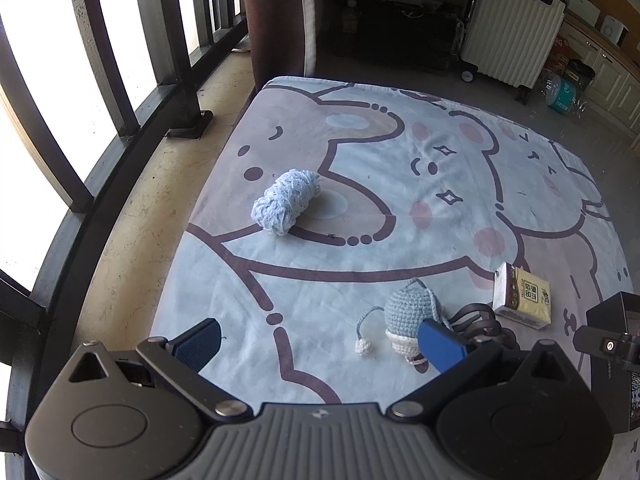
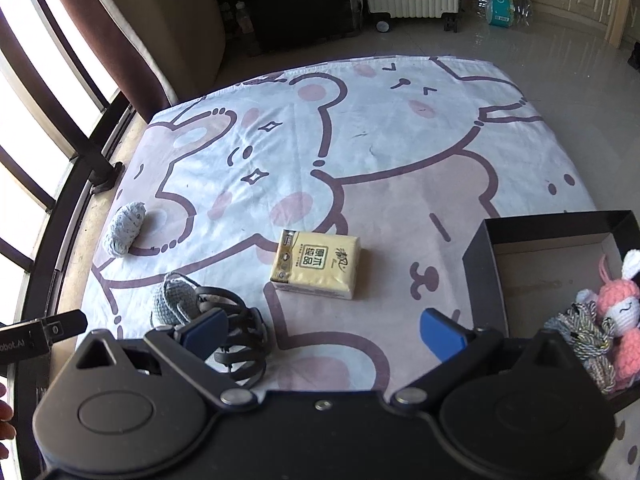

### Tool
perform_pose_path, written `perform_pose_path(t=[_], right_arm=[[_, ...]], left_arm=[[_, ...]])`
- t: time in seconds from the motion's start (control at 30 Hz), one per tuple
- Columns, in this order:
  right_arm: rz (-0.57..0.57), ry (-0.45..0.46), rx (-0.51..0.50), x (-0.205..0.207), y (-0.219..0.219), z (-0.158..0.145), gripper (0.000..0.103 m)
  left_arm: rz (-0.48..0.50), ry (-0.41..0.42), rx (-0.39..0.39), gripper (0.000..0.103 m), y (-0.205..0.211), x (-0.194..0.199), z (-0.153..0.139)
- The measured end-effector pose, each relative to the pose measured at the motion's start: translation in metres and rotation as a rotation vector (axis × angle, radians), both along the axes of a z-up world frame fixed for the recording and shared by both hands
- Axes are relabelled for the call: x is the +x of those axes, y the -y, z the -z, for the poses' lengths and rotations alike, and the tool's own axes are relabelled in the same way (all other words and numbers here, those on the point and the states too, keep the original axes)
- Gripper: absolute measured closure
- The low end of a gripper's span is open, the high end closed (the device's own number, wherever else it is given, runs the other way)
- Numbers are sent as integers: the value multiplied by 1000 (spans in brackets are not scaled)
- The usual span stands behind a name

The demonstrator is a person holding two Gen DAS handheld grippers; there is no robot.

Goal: Organize objects
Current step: 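Move the left gripper to the white knitted roll while the right gripper approaches the black claw clip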

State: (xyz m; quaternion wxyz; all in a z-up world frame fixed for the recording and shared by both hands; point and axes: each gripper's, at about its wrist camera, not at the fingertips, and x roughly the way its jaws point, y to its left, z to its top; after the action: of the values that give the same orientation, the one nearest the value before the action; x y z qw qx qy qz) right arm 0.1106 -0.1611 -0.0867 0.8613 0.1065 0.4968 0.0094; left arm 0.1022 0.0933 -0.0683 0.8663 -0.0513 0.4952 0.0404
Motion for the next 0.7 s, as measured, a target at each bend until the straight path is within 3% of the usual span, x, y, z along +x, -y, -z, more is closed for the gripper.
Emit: perform_pose_path(t=[0.3,0.7], right_arm=[[82,-60,159,15,-1,23,0],[6,-105,176,29,-27,38,0]], left_arm=[[-81,18,-25,0,-24,10,13],[-142,70,-20,1,-48,25,42]])
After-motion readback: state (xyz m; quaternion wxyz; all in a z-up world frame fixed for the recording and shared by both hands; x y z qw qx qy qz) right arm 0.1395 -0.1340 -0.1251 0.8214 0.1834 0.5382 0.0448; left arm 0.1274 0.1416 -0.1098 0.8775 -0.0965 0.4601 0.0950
